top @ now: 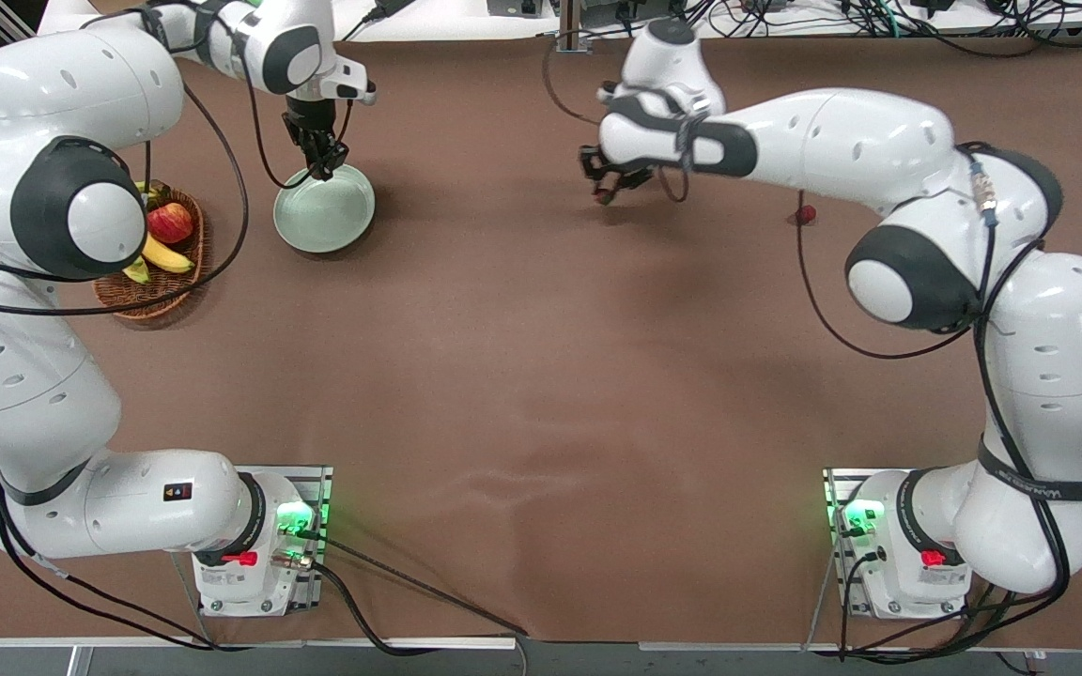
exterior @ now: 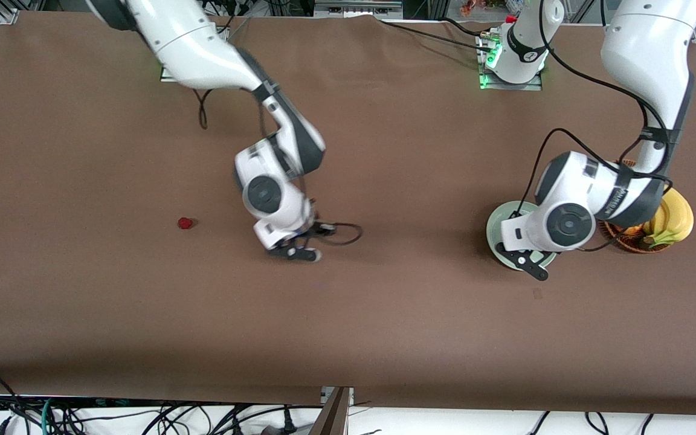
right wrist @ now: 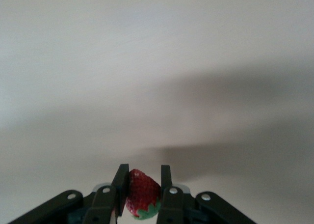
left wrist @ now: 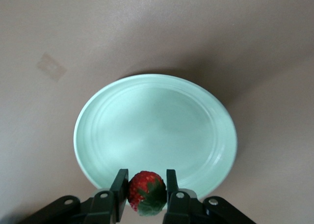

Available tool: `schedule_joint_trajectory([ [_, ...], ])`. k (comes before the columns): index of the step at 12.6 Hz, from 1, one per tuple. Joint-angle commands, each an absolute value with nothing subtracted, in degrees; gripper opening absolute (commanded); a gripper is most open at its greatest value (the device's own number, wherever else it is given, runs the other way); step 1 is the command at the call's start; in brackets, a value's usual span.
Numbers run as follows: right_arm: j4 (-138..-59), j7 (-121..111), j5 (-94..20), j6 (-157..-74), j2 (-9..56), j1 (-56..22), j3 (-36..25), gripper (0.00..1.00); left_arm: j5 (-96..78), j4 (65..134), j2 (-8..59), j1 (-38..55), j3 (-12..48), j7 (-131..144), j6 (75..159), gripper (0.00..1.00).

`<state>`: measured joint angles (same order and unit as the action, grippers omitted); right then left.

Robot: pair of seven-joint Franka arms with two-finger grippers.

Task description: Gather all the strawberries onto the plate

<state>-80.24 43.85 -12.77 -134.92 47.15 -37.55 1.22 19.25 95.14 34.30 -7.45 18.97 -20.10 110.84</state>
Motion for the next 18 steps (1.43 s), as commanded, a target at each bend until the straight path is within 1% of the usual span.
schedule_joint_trajectory([
  [1, -78.9, 55.6, -13.4, -146.5, 50.6, -43.7, 0.6, 0.09, 16.1, 97.5, 36.6, -11.5, 19.8, -29.5, 116.9, 0.35],
  [3, -74.6, 59.7, -13.3, -151.1, 54.4, -47.9, 0.5, 0.09, 16.0, 98.3, 37.3, -12.2, 19.8, -30.4, 118.4, 0.38],
  [4, -72.1, 59.9, -13.1, -151.7, 56.4, -49.6, 0.5, 0.09, 16.0, 98.3, 37.4, -11.9, 19.8, -30.3, 118.4, 0.49],
  [5, -70.1, 59.9, -13.0, -152.6, 58.3, -51.0, 0.3, 0.09, 15.9, 98.3, 37.4, -11.8, 19.8, -30.3, 118.4, 0.65],
  [6, -68.7, 59.9, -12.9, -154.0, 60.0, -51.8, 0.3, 0.09, 15.6, 98.3, 37.4, -12.2, 19.9, -30.3, 118.4, 1.00],
  [8, -67.9, 59.9, -12.9, -159.1, 62.7, -53.0, 0.3, 0.12, 13.2, 98.3, 37.3, -11.8, 19.9, -30.4, 118.0, 1.00],
  [9, -67.9, 59.9, -12.9, -161.1, 63.4, -53.3, 0.3, 0.49, 12.9, 98.3, 37.3, -11.8, 19.9, -30.4, 118.0, 1.00],
  [10, -67.9, 59.8, -12.7, -161.3, 63.4, -53.4, 0.1, 0.99, 12.9, 98.3, 37.2, -11.7, 19.9, -30.4, 117.8, 1.00],
  [12, -67.9, 59.1, -12.7, -160.3, 61.8, -53.1, -0.9, 1.00, 12.9, 98.3, 36.7, -11.6, 20.0, -30.4, 117.3, 1.00],
  [13, -67.9, 58.5, -12.7, -158.4, 60.5, -52.7, -2.0, 1.00, 12.9, 97.8, 36.2, -11.7, 21.3, -29.5, 115.4, 1.00],
  [14, -67.8, 58.2, -12.7, -154.3, 59.0, -51.5, -2.8, 1.00, 11.8, 97.1, 35.4, -11.8, 22.7, -27.8, 112.8, 1.00],
  [16, -65.9, 53.4, -13.0, -144.5, 54.5, -47.1, -2.0, 1.00, 9.7, 96.8, 32.9, -11.3, 24.8, -14.9, 106.5, 1.00],
  [18, -66.0, 45.4, -13.3, -134.3, 50.0, -42.7, -2.1, 1.00, 9.2, 96.8, 32.6, -11.4, 27.3, -4.0, 105.4, 1.00],
])
